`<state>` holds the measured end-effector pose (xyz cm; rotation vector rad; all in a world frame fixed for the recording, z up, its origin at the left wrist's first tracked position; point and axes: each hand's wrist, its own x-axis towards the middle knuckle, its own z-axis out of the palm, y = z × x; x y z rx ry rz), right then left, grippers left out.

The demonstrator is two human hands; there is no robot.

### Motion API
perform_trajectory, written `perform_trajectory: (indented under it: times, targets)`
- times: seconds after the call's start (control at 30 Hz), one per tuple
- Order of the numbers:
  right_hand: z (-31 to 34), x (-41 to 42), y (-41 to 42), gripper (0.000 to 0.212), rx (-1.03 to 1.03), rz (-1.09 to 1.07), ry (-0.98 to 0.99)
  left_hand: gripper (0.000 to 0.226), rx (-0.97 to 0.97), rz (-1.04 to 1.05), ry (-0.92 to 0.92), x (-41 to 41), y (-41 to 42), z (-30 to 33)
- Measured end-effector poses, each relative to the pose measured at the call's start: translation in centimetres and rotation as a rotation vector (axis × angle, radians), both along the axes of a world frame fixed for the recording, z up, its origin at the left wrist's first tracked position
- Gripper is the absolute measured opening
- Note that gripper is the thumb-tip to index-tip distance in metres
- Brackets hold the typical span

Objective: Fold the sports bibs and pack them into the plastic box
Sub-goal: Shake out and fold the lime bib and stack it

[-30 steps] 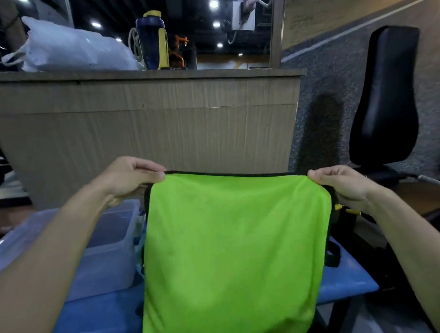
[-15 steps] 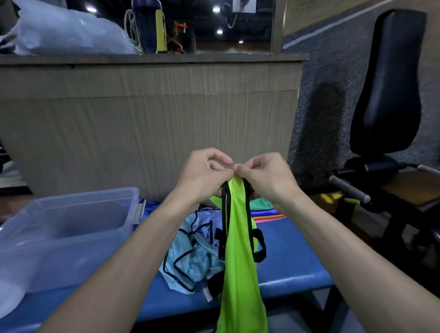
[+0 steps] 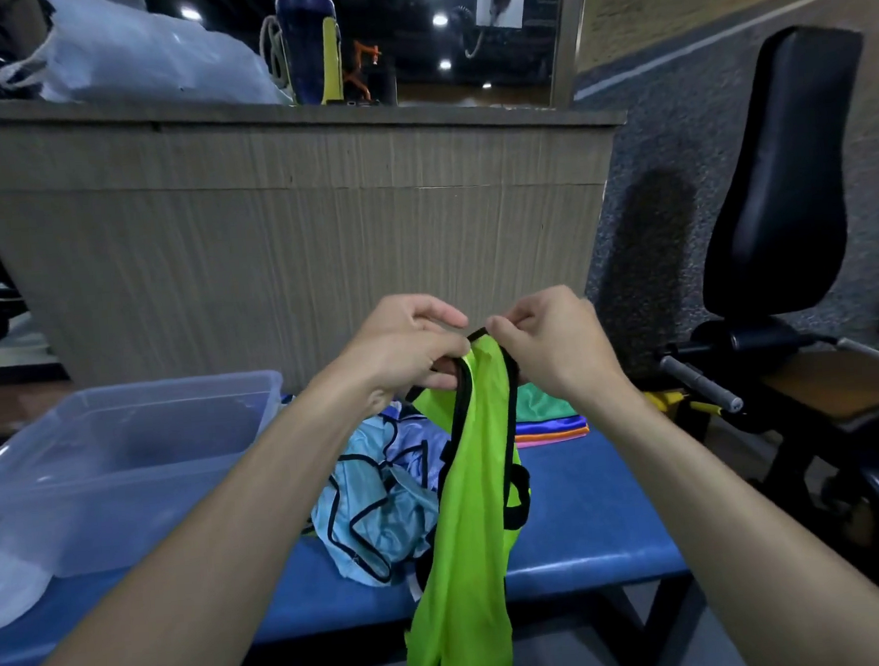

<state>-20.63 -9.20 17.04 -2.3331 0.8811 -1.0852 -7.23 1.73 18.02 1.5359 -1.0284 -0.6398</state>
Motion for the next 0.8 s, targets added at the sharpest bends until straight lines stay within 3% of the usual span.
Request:
perform_trajectory:
  times: [0.5, 0.6, 0.7, 0.8]
  targets:
    - [-1.3, 0.7, 1.8, 0.031, -0.120, 0.011, -0.024, 0.018, -0.065, -0.020, 0.177, -0.2, -0.1, -0.7]
    - [-1.2, 0.1, 1.8, 0.025, -0.088, 0.103, 0.033, 0.018, -0.089, -0.042, 0.271, 0.1, 0.1, -0.6]
    - [-1.7, -0.3, 1.6, 0.035, -0.049, 0.149, 0.072, 0.024, -0.074, -0.094, 0.227, 0.8, 0.4, -0.5]
    - [-2.3, -0.6, 0.6, 0.011, 0.020, 0.170, -0.070, 0.029, -0.067, -0.203, 0.094, 0.9, 1.1, -0.5]
